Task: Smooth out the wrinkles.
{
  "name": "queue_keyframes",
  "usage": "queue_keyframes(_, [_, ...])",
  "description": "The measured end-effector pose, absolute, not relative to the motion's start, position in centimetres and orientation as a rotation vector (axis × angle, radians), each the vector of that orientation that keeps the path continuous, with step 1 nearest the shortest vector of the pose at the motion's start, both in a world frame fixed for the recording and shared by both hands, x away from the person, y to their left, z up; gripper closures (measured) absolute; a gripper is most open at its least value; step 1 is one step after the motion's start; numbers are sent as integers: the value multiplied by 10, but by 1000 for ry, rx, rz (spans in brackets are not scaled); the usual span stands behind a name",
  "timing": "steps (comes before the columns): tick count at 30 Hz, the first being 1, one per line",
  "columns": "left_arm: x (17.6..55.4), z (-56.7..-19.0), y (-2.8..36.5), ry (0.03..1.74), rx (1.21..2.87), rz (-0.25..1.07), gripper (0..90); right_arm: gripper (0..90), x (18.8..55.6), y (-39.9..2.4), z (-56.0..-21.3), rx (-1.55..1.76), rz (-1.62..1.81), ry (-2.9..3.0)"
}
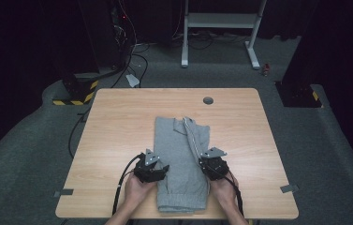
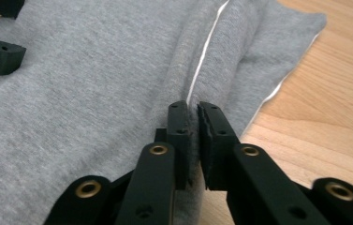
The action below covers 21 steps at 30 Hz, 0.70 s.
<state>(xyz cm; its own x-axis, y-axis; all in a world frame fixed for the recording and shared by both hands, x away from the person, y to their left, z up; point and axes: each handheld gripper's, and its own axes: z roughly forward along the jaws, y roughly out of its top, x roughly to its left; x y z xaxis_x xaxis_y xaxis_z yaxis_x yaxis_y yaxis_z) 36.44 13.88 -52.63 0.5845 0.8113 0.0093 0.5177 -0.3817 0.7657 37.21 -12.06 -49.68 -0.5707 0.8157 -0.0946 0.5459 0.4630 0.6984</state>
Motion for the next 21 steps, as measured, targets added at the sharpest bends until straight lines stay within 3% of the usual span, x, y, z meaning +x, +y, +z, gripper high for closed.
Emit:
queue_keyframes(8, [364, -526, 139, 1059, 2068, 504, 372, 844, 367, -139, -486, 1163, 914, 2231])
queue_keyframes(14, [364, -526, 139, 1059, 2068, 504, 372, 838, 373, -157, -504, 1277, 866, 2258])
queue_keyframes(21, [364, -526, 139, 1059, 2068, 505, 372, 765, 364, -151, -490, 1226, 946, 2196])
